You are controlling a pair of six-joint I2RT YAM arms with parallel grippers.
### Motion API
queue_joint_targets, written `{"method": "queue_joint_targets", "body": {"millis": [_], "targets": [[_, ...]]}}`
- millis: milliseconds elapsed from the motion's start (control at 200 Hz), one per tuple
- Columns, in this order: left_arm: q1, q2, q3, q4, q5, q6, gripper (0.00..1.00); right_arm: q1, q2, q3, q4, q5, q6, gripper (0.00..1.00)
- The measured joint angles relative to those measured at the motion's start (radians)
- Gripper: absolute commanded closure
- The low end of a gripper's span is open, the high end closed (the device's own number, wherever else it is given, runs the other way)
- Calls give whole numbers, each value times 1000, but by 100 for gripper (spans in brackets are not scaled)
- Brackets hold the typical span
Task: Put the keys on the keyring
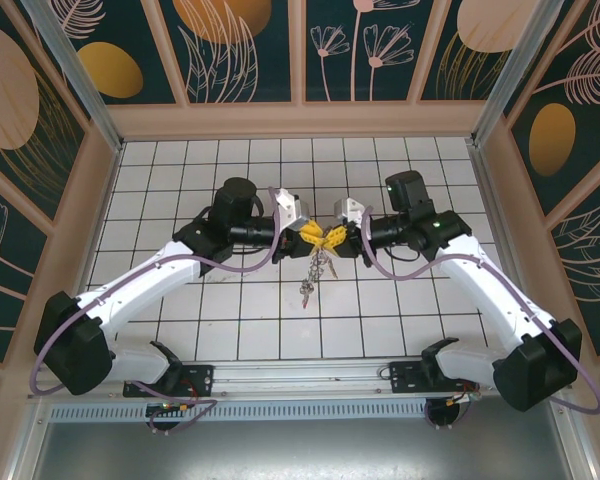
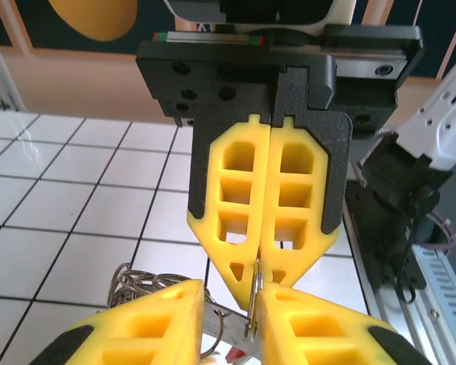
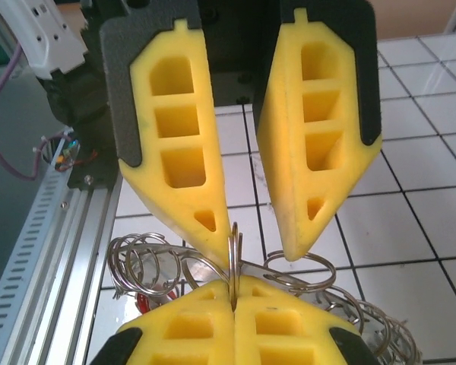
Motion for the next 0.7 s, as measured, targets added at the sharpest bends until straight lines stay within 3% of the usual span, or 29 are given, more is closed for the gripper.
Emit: {"method": "queue_joint_targets", "body": {"millis": [290, 430, 536, 701], "targets": [[-5, -7, -2, -44, 43, 31, 56, 27, 14, 1, -27, 71, -10, 100], [-6, -23, -5, -44, 58, 31, 57, 27, 14, 1, -26, 82, -10, 100], [-6, -19, -1, -69, 55, 43, 65, 27, 14, 1, -26, 82, -10, 100], [-6, 10, 37, -123, 7, 64, 64, 29, 14, 1, -21, 81, -10, 100]]}}
